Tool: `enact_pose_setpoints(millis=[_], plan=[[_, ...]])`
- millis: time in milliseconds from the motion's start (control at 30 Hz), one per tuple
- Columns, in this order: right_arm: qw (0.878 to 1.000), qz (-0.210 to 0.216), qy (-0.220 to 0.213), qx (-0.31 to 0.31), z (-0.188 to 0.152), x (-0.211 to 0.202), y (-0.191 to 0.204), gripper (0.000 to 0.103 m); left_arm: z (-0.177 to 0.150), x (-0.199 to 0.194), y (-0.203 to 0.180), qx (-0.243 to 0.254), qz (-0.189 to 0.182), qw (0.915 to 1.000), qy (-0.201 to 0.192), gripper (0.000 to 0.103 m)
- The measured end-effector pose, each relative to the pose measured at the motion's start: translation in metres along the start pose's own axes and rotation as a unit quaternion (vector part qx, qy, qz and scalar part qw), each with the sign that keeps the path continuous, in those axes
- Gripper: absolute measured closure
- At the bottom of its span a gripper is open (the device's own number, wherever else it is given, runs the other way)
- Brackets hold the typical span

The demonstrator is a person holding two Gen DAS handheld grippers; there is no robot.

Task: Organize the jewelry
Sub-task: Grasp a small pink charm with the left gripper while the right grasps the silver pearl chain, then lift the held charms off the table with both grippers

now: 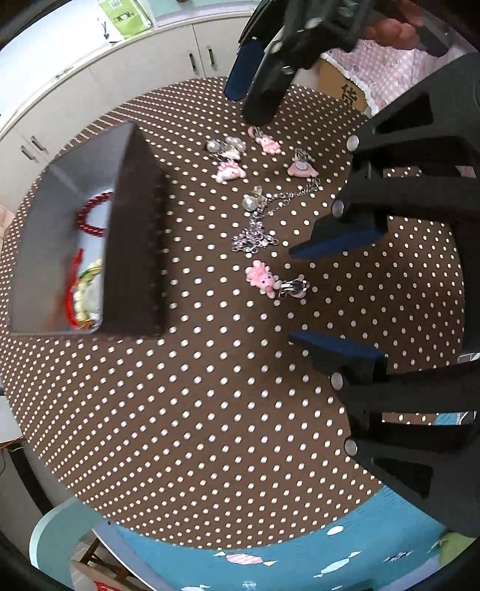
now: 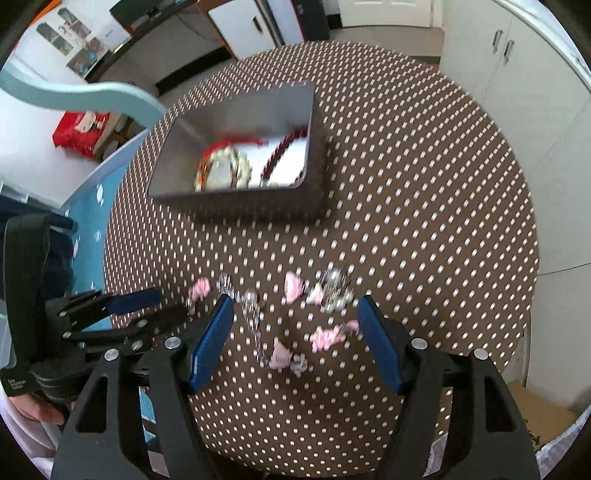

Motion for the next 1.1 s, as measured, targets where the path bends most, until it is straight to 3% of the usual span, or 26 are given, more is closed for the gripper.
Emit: enact_pose_setpoints(millis=[100,200,567,667,767,900,1100], plan=[[1.000,0.001,0.008,-0.013,-0.006,0.003,0.007,0.036,-0.003,0.009,-0.002,0.000,0.006,1.0000,0.002,0.074],[1.000,0.001,0.011,-0.022,-0.011,0.008,0.015,0.036,-0.004,0.009,-0.006,0.012,0.018,0.9997,-0.006,0.091],[0.999,0.025,0.009,-0.045,-0.021,0.017,0.029,0.037,-0.015,-0.011,0.006,-0.013,-0.002,0.9997,-0.022,0.091],[0.998,0.048,-0.001,-0.047,-0.018,0.017,0.034,0.051,-0.017,-0.029,0.013,-0.018,-0.010,0.9992,-0.034,0.091],[0.996,0.075,0.000,-0.047,-0.016,0.021,0.041,0.072,-0.016,-0.041,0.016,-0.026,-0.021,0.9985,-0.043,0.091],[0.996,0.072,0.004,-0.061,-0.013,0.031,0.050,0.083,-0.019,-0.053,0.023,-0.031,-0.024,0.9980,-0.049,0.091],[0.997,0.040,0.005,-0.069,-0.002,0.046,0.061,0.088,-0.027,-0.068,0.034,-0.031,-0.029,0.9977,-0.052,0.091]])
Point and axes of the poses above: each gripper's, at about its wrist camera, not at the fingertips, and x roughly the way its jaws point, y to its left, z to its top, the point moved 6 cm from there along x, roughly the way its jaws point, and after that the axes turned 4 degrees about -z, right-handed, at the moved point
